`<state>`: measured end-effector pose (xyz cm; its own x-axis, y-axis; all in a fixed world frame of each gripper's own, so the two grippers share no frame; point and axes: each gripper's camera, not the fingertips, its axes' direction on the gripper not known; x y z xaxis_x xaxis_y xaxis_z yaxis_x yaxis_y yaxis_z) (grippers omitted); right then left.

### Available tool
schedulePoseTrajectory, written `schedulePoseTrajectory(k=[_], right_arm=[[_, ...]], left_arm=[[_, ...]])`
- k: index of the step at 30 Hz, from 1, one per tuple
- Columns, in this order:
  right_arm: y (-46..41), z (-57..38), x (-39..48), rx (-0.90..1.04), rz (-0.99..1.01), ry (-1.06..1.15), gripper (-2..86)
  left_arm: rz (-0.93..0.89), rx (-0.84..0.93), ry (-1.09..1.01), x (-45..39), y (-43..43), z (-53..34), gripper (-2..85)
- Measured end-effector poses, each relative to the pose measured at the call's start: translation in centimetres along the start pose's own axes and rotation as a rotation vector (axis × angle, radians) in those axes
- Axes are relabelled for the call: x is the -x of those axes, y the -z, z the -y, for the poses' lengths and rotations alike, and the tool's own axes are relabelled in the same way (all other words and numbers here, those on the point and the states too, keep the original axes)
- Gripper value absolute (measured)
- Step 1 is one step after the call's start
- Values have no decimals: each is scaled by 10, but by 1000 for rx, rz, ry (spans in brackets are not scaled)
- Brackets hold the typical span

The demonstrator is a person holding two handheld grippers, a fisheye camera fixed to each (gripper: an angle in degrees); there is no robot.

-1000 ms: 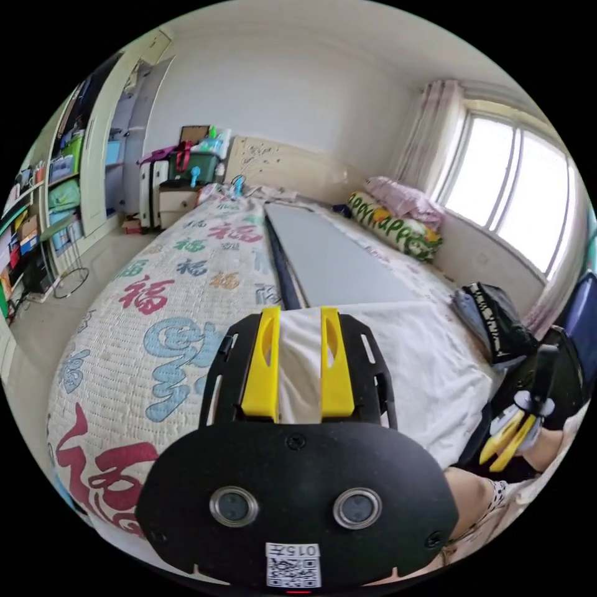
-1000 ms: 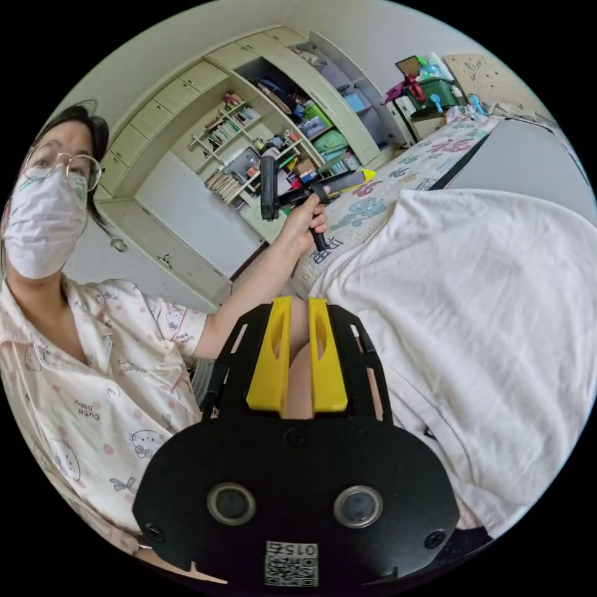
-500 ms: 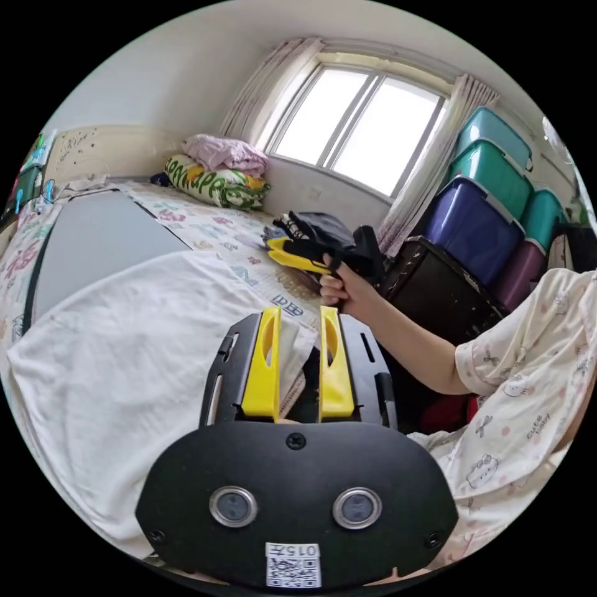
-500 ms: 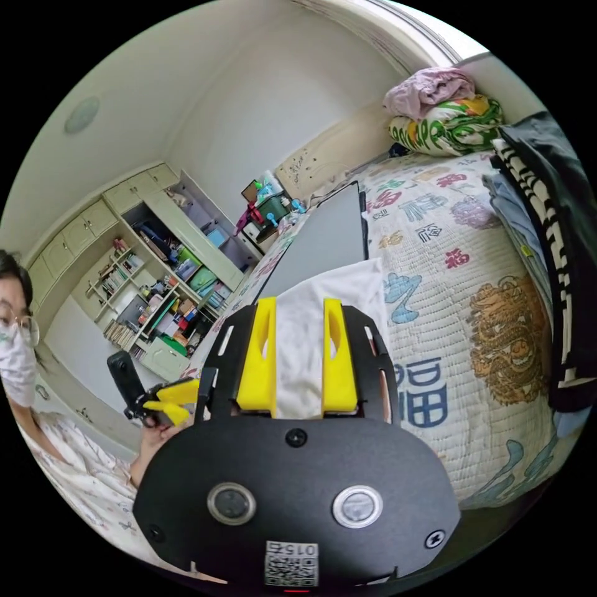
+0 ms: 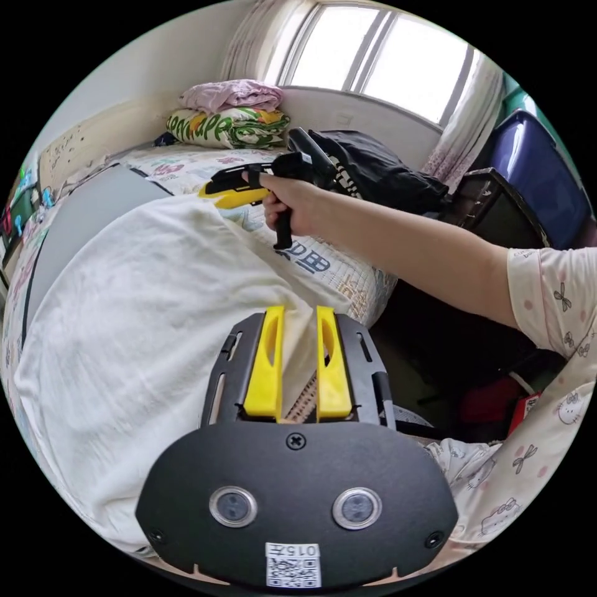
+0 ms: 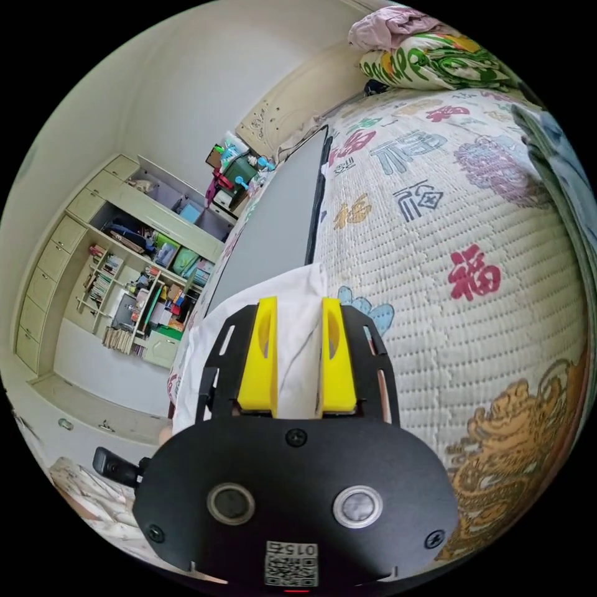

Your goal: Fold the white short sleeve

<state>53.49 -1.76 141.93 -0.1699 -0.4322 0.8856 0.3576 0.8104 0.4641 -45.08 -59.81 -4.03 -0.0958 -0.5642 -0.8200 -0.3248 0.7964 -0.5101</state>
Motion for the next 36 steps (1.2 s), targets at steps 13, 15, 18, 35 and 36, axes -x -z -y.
schedulePoseTrajectory(k=[13, 15, 18, 35, 36], right_arm=[[5, 18, 50, -108, -139, 84, 57], [33, -18, 59, -130, -48, 135, 72], [74, -96, 69, -101, 24, 157, 92], [64, -308, 84, -14, -58, 31, 104], [61, -308, 85, -7, -65, 35, 102]], left_arm=[[-55, 59, 20, 7, 64, 11, 55], [-59, 2, 27, 10, 88, 13, 95], [-16, -119, 40, 33, 136, 28, 119], [7, 141, 187, 212, 42, 289, 138], [16, 162, 197, 215, 30, 292, 134]])
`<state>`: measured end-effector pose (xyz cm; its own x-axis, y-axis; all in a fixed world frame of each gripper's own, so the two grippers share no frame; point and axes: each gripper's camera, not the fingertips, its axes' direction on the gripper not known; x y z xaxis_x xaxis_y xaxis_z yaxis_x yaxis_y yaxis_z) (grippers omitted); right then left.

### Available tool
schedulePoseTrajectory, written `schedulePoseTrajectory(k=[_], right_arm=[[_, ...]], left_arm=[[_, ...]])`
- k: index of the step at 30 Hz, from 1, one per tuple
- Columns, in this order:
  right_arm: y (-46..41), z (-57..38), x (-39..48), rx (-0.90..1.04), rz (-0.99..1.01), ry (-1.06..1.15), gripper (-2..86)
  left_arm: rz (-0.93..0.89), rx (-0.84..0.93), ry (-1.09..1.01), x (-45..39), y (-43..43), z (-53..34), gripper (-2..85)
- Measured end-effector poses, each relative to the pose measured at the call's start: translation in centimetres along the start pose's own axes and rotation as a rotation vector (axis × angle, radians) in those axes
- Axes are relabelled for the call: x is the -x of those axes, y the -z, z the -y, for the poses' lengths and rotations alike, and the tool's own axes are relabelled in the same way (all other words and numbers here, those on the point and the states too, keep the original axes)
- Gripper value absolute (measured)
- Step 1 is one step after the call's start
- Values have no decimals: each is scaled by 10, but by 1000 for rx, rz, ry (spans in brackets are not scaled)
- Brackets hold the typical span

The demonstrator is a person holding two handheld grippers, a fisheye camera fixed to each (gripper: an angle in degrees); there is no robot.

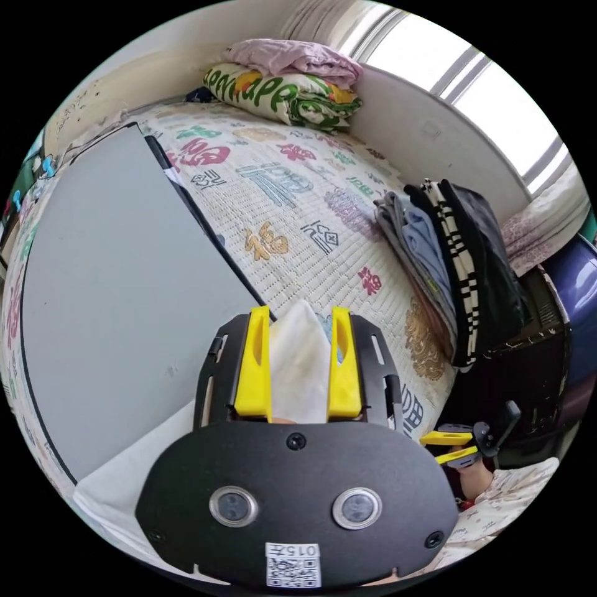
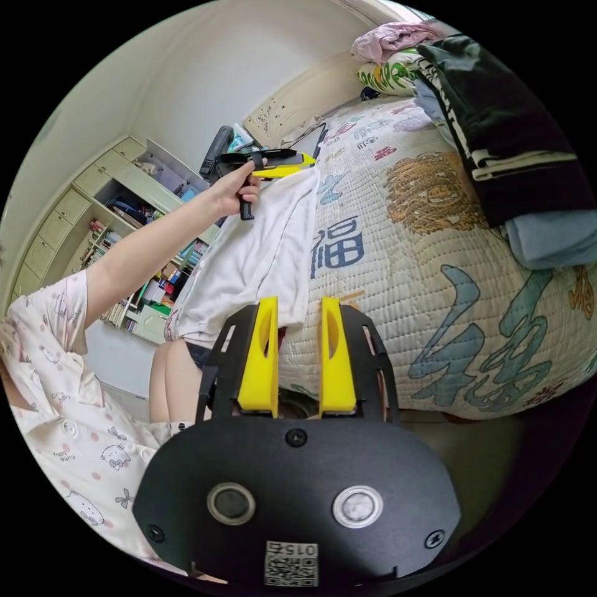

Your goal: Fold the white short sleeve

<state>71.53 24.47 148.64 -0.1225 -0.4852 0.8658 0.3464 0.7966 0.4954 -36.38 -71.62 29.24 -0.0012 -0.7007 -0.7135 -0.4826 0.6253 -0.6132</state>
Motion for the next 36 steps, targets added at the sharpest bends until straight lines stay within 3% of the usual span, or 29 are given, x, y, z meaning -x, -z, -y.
schedulePoseTrajectory(k=[7, 10, 16, 21, 26, 30, 32, 36], right_arm=[[-34, -16, -16, 44, 17, 11, 30], [-49, -28, -24, 64, 63, 19, 15], [-13, -48, -36, -100, -29, 37, 6], [43, -40, -32, -247, -135, 113, 5], [95, -52, 8, -378, -103, 281, 5], [55, -69, 61, -279, 83, 468, 5], [-10, -77, 97, -154, 266, 537, 5], [-149, -95, 145, 111, 412, 574, 6]], left_arm=[[179, 143, -176, -32, -37, 13, 29], [188, 118, -215, -37, -33, 10, 18], [109, -51, -126, -16, 15, 1, 9], [-57, -312, -62, -1, 80, -17, 8], [-202, -494, -128, 23, 141, -59, 9], [-231, -546, -149, 97, 171, -137, 9], [-223, -566, -137, 139, 178, -182, 9], [-180, -613, -1, 238, 172, -295, 9]])
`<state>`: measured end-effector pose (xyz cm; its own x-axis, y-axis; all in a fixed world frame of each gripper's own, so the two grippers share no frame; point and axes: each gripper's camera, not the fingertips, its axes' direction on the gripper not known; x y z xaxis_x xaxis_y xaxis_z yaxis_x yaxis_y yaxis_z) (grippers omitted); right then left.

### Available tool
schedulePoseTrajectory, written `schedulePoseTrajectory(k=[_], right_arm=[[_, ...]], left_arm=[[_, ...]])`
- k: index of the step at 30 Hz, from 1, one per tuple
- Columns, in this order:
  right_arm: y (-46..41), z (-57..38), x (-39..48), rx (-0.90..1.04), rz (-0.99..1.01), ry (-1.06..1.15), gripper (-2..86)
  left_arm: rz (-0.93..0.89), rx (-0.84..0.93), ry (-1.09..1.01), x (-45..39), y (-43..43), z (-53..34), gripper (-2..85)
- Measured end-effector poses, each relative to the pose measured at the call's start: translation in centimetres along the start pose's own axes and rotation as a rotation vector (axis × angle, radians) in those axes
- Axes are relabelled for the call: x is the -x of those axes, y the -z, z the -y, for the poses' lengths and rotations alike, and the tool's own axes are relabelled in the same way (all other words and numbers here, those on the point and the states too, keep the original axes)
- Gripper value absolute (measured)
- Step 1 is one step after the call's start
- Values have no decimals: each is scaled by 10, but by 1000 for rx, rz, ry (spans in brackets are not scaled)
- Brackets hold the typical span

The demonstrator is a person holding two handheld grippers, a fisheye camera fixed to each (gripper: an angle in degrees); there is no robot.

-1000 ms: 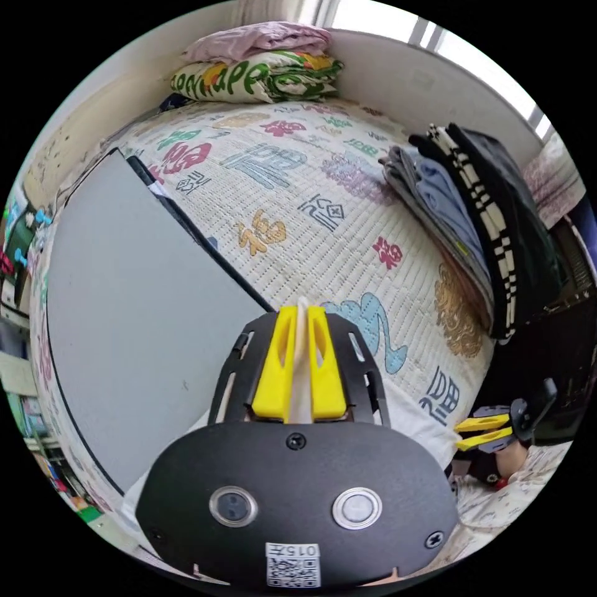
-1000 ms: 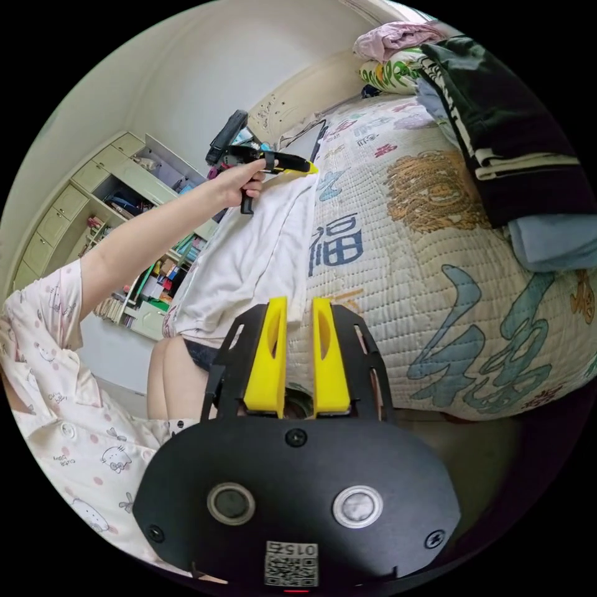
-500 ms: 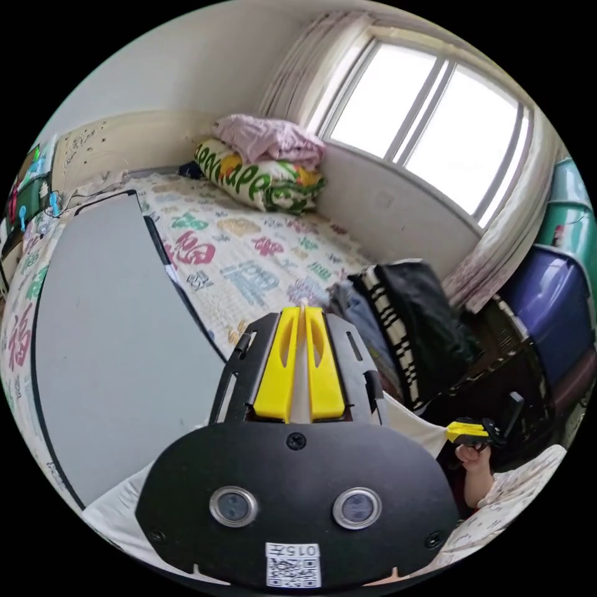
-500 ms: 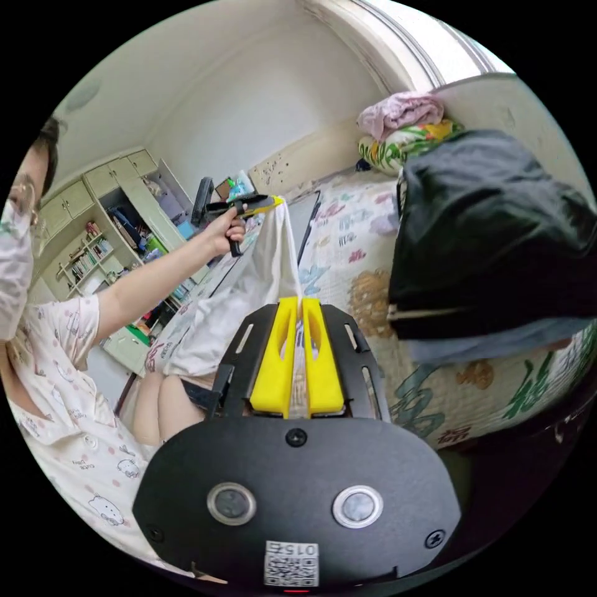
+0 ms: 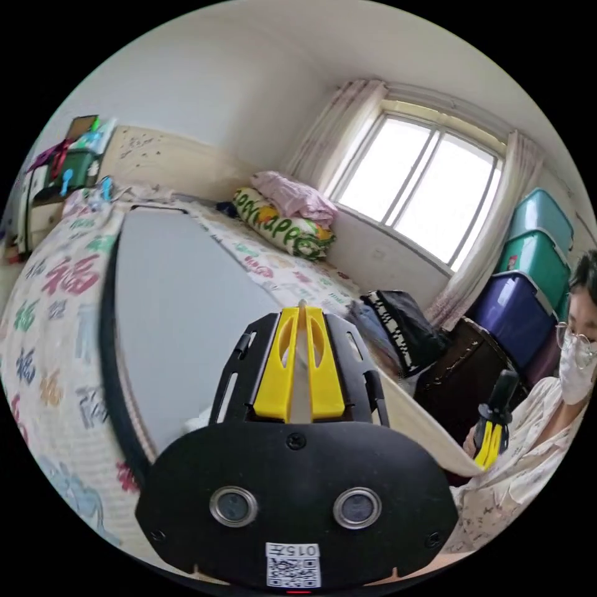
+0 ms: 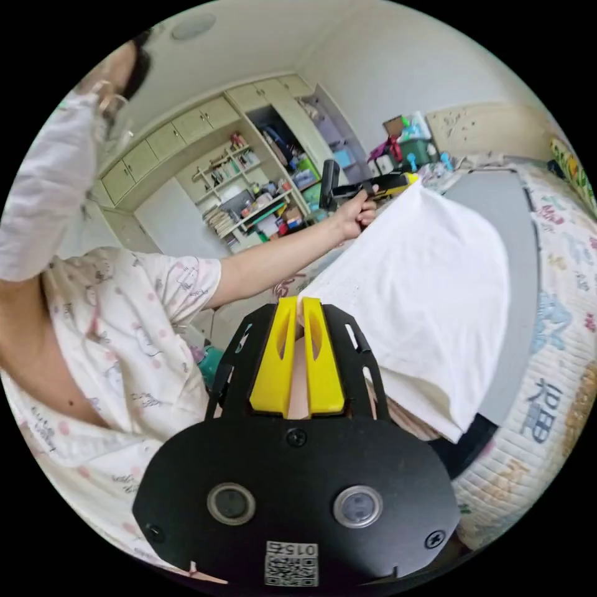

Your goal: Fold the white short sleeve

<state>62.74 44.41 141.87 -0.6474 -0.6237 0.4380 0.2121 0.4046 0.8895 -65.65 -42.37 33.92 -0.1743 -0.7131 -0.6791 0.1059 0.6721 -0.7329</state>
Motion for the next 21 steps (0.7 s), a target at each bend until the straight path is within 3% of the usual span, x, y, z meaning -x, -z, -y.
schedulePoseTrajectory(k=[2, 7, 12, 16, 21], right_arm=[[-87, -5, -11, 100, 16, -18, 6], [-192, -18, -30, 271, -9, -47, 8], [-228, -37, -48, 354, -29, -40, 10], [-250, -61, -70, 422, -50, -64, 13], [-257, -86, -87, 466, -91, -72, 14]], left_arm=[[87, 22, 60, 35, 13, -38, 9], [211, 124, 245, 117, 2, -127, 10], [246, 42, 399, 141, 12, -172, 47], [143, 97, 382, 123, -30, -187, 104], [166, 210, 322, 111, -92, -186, 54]])
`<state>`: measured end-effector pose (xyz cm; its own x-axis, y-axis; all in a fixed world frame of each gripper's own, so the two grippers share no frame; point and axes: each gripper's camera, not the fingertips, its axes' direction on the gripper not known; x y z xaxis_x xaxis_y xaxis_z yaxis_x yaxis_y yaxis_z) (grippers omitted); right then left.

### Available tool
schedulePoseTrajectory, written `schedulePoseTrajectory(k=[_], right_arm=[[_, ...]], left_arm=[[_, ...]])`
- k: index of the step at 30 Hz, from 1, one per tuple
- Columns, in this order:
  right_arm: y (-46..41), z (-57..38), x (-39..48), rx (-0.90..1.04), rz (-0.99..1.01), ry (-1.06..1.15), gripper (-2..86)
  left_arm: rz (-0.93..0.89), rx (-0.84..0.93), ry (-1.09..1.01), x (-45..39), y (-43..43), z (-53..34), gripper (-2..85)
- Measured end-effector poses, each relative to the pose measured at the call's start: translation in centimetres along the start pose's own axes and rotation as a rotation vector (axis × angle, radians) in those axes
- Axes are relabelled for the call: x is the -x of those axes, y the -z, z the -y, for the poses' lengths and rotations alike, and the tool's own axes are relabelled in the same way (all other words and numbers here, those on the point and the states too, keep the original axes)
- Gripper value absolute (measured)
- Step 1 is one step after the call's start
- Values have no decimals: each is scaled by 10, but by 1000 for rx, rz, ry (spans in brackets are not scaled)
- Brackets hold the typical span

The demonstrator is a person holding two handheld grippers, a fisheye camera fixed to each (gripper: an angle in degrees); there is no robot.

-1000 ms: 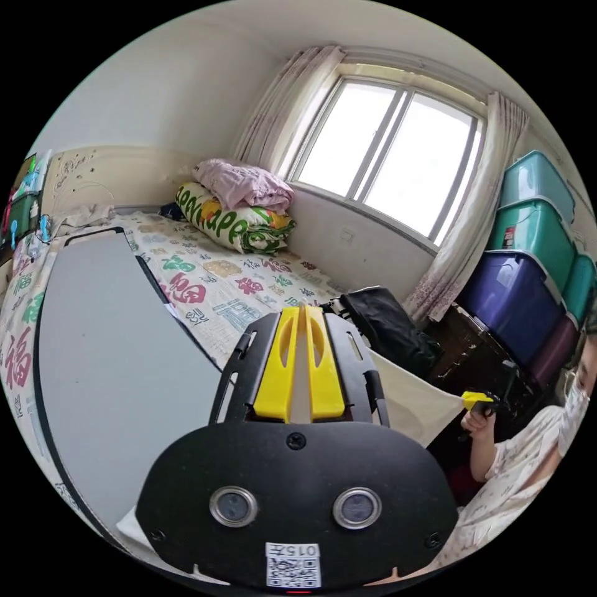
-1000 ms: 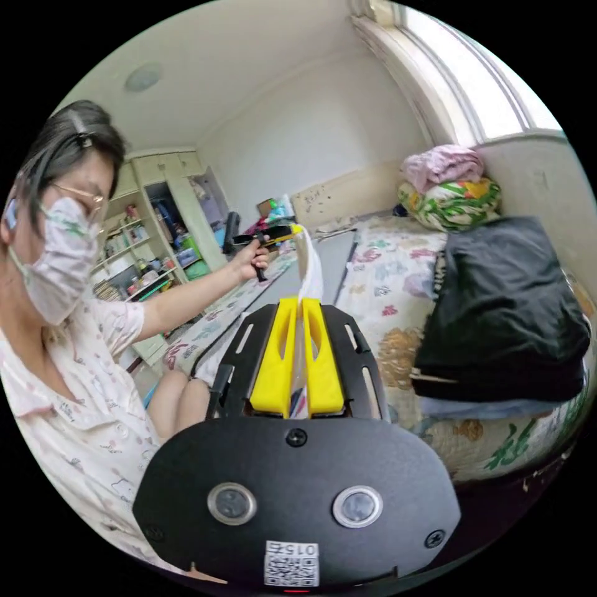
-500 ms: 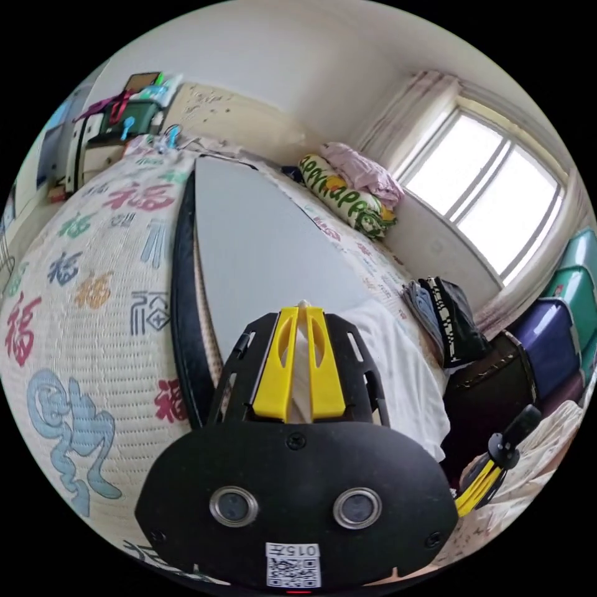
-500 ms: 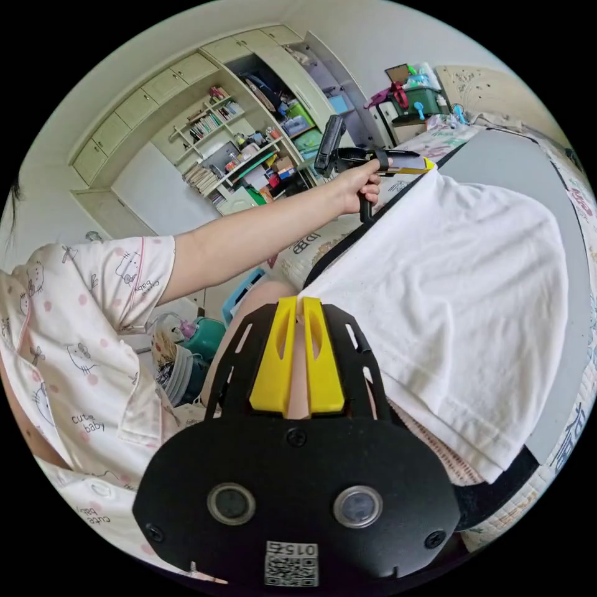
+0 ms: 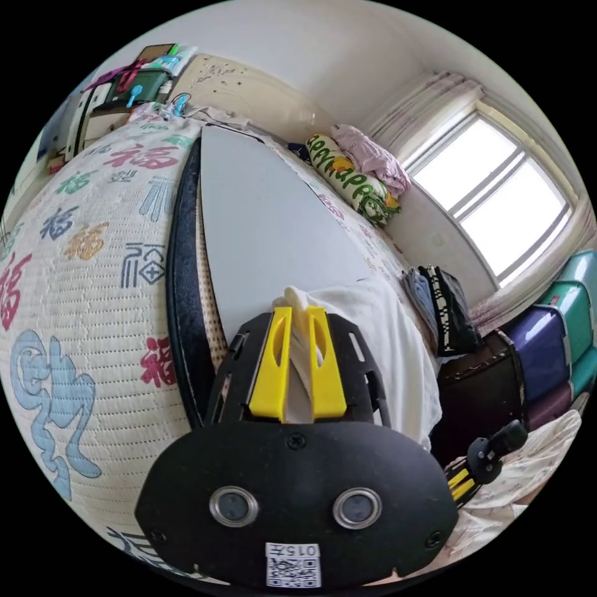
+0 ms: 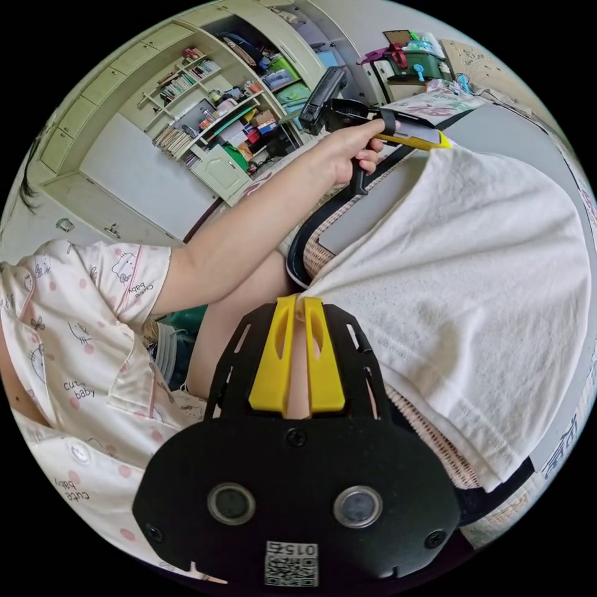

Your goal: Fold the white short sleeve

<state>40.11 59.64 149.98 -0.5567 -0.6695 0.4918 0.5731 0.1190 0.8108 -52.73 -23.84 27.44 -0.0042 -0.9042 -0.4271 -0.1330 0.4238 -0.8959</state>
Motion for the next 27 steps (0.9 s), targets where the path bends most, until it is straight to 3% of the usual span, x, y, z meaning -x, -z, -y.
schedulePoseTrajectory(k=[6, 8, 10, 15, 18, 21, 23, 27], right_arm=[[-9, -25, -6, 18, -51, 61, 3], [-32, -33, -4, 127, 130, 150, -2], [-55, -43, -12, 192, 227, 104, -3], [-45, -73, -3, 103, 226, 184, -5], [6, -84, -10, -62, 130, 186, -5], [102, -107, -6, -446, 37, 186, -5], [173, -142, 12, -811, 12, 216, -6], [228, -193, 59, -1197, -42, 289, -6]], left_arm=[[172, -84, -141, -56, -21, -1, 16], [275, -92, -194, -73, -30, 2, 14], [371, -41, -236, -86, -56, 3, 14], [384, 8, -207, -85, -95, -6, 31], [326, -26, -162, -85, -101, -16, 42], [314, -99, -129, -91, -97, -33, 33], [308, -147, -114, -98, -91, -45, 20], [236, -268, -86, -114, -84, -76, 7]])
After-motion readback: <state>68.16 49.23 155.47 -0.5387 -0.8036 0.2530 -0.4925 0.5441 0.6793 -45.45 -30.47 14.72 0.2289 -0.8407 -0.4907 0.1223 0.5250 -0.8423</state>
